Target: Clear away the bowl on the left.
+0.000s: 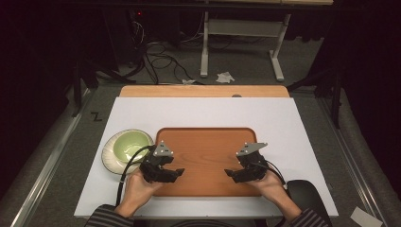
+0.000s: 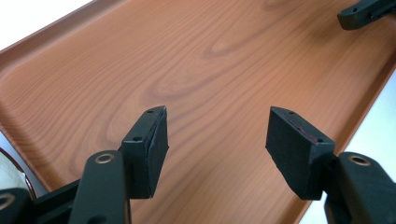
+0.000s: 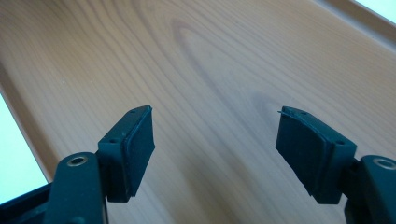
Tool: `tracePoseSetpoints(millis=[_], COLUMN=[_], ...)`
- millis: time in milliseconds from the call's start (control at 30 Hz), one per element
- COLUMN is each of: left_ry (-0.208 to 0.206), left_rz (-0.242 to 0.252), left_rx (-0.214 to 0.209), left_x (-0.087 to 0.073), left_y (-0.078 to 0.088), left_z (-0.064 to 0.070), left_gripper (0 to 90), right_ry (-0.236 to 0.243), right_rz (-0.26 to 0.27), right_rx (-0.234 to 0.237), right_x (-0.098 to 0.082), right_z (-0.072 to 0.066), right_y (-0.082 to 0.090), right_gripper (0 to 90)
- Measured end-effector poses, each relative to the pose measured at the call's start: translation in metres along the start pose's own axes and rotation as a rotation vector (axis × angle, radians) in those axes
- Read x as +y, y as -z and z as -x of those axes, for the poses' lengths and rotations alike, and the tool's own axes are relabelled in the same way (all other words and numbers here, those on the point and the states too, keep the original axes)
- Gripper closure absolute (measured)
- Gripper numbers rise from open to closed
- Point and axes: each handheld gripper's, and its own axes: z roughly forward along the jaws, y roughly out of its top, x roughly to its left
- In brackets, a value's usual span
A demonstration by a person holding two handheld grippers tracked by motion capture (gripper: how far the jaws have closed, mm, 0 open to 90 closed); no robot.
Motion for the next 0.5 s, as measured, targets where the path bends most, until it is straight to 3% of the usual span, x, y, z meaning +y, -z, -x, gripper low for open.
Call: tracePoseSetpoints(millis=[267, 500], left_ry=[-0.001, 0.022], left_rz=[-0.003, 0.000], left_rx=[0.010, 0.032], left_x=[-0.0004, -0.0010], left_y=[0.0008, -0.0001], left_z=[-0.0002, -0.0024], left_gripper=[38.5, 37.7], right_ry=[0.026, 0.010], right_rz=[-0.009, -0.020], right_rx=[0.001, 0.004], right_x=[-0.0003, -0.0004], right_z=[-0.0018, -0.0030], right_y=[-0.0019, -0.0032], right_gripper=[29.4, 29.4])
